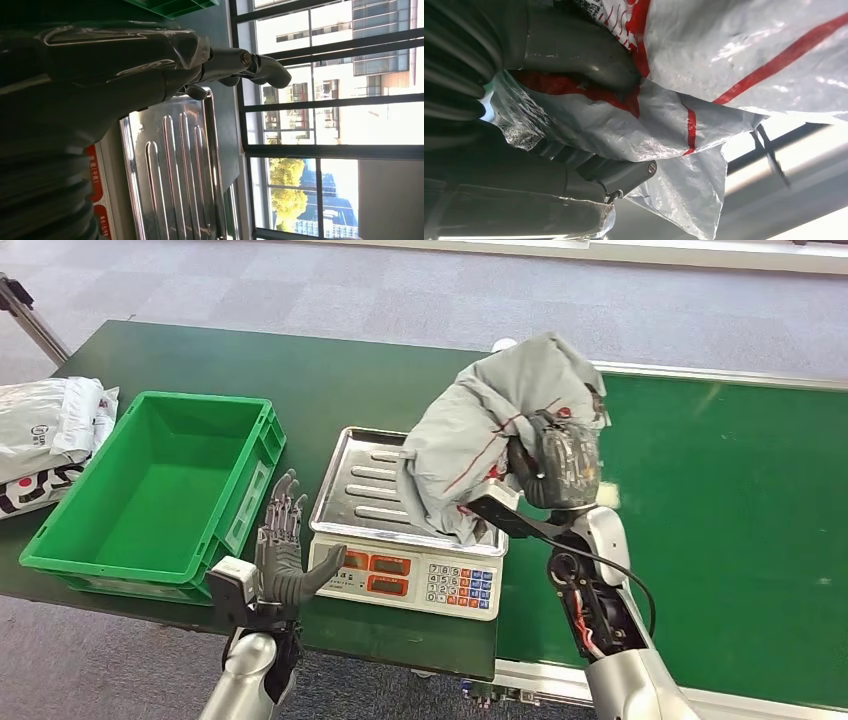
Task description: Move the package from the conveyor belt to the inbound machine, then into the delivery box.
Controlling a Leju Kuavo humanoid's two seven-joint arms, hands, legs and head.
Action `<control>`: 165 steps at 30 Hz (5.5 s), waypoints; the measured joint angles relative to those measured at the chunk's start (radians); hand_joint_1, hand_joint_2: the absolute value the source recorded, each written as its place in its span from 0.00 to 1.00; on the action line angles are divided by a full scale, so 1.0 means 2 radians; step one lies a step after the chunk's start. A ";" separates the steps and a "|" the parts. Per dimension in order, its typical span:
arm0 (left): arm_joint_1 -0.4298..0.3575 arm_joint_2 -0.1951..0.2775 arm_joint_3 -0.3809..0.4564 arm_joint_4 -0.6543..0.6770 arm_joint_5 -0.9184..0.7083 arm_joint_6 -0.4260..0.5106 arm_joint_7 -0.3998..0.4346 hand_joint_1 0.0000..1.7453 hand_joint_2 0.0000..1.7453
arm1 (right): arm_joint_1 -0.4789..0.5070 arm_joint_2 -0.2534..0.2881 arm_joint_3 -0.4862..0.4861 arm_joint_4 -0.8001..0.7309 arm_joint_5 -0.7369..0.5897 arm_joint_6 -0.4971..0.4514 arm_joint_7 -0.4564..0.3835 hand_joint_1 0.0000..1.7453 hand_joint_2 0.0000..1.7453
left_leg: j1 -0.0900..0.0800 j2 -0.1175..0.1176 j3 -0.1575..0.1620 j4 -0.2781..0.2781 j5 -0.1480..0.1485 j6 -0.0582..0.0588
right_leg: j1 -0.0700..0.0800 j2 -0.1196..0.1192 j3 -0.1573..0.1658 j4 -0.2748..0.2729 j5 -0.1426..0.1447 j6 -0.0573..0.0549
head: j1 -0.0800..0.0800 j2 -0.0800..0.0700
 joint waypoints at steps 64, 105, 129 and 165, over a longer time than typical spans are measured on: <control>-0.010 0.010 -0.007 0.027 0.001 0.011 0.000 0.00 1.00 | 0.161 0.054 -0.074 -0.077 -0.432 0.093 -0.114 0.00 1.00 | 0.000 0.000 0.000 0.000 0.000 0.000 | 0.000 0.000 -0.001 0.000 0.000 0.000 | 0.000 0.000; -0.255 0.026 -0.138 0.287 -0.398 0.046 0.215 0.47 1.00 | 0.243 0.053 -0.085 -0.174 -0.414 0.090 -0.114 0.00 1.00 | 0.000 -0.001 0.001 0.000 0.000 0.000 | 0.000 -0.001 0.001 0.000 0.000 0.000 | 0.000 0.000; -0.162 0.011 -0.136 0.103 -0.275 0.115 0.048 1.00 1.00 | 0.263 0.058 -0.101 -0.174 -0.406 0.102 -0.114 0.00 1.00 | 0.000 -0.001 0.000 0.000 0.000 0.000 | 0.000 -0.001 0.000 0.000 0.000 0.000 | 0.000 0.000; -0.147 0.054 0.311 0.079 -0.549 0.352 0.110 1.00 1.00 | 0.294 0.067 -0.125 -0.198 -0.390 0.106 -0.114 0.00 1.00 | 0.001 0.001 0.000 0.000 0.000 0.000 | 0.001 0.000 -0.001 0.000 0.000 0.000 | 0.000 0.000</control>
